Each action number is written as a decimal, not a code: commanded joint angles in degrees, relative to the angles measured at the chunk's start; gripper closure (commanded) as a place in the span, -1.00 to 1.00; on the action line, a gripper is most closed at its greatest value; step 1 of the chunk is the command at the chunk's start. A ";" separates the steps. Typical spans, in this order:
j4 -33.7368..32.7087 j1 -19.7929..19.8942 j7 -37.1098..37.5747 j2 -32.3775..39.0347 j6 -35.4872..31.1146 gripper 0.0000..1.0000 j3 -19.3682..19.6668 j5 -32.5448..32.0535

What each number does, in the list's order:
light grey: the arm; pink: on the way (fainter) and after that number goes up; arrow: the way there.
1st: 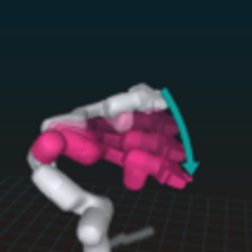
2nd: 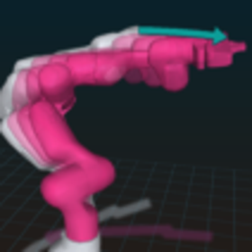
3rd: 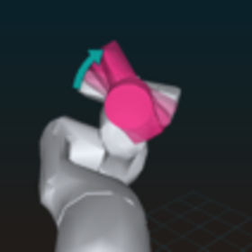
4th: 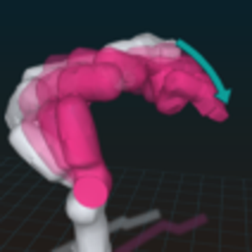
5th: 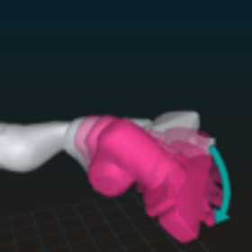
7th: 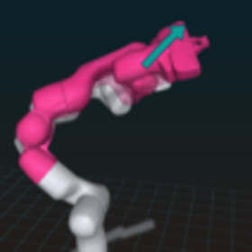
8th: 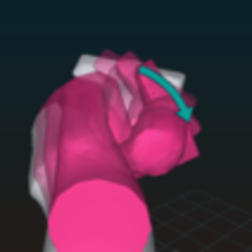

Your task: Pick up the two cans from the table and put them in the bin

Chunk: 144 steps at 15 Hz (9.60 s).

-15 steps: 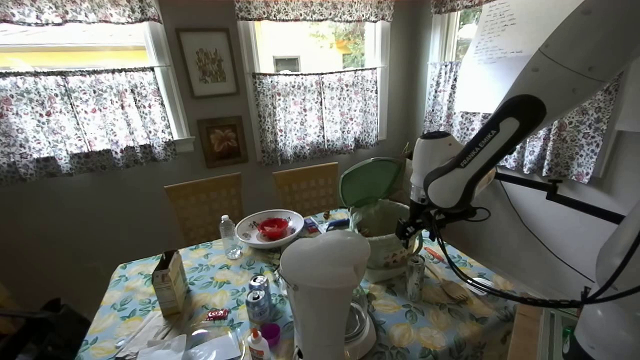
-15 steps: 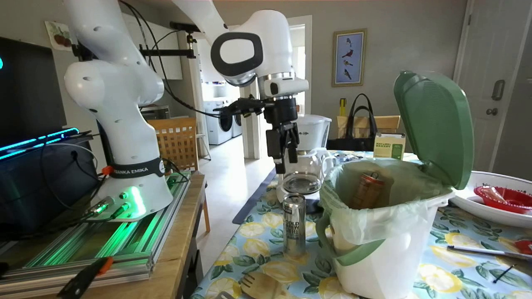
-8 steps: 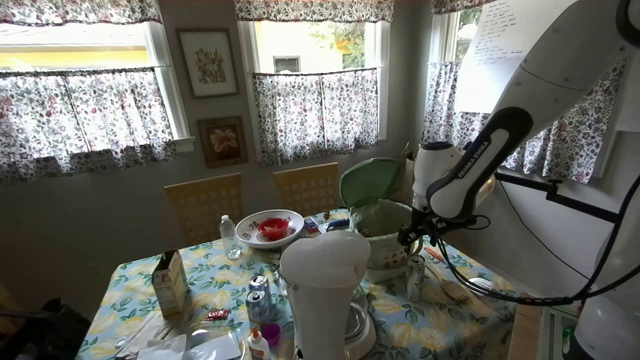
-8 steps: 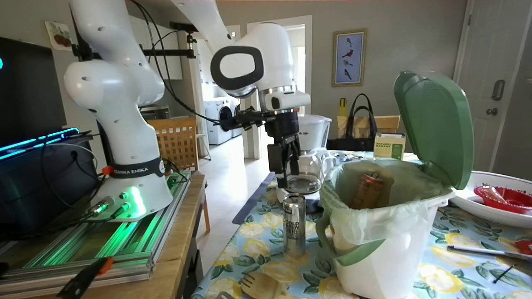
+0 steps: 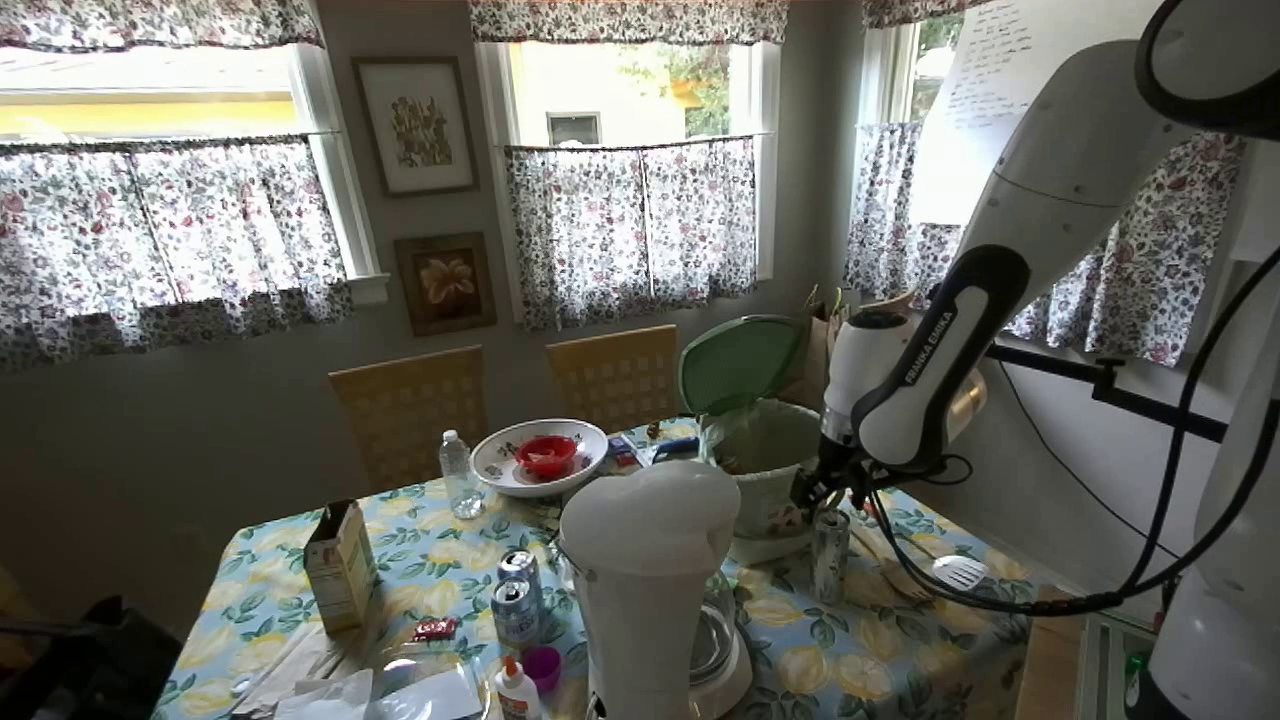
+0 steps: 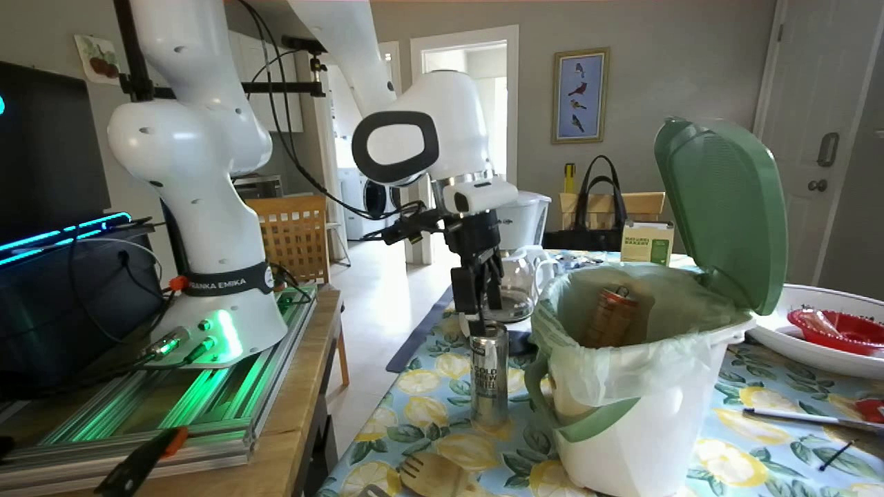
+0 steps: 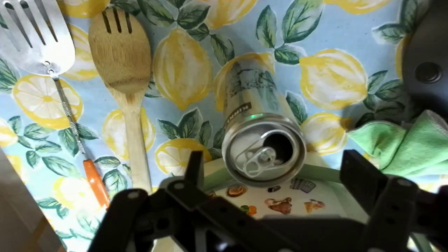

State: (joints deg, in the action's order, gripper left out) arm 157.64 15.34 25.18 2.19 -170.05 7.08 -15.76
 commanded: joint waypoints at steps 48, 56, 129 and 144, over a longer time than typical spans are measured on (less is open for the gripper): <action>-8.80 10.49 0.53 -17.72 7.75 0.25 -5.03 2.07; -10.39 8.86 0.73 -10.96 4.28 -0.90 -4.28 1.27; -31.13 1.63 39.94 -5.08 21.93 -1.00 -0.78 16.95; -27.68 -3.13 35.56 -9.00 40.52 -1.00 0.76 15.86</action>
State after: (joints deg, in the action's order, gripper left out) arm 127.75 13.42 63.42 -4.01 -132.91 7.29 -1.07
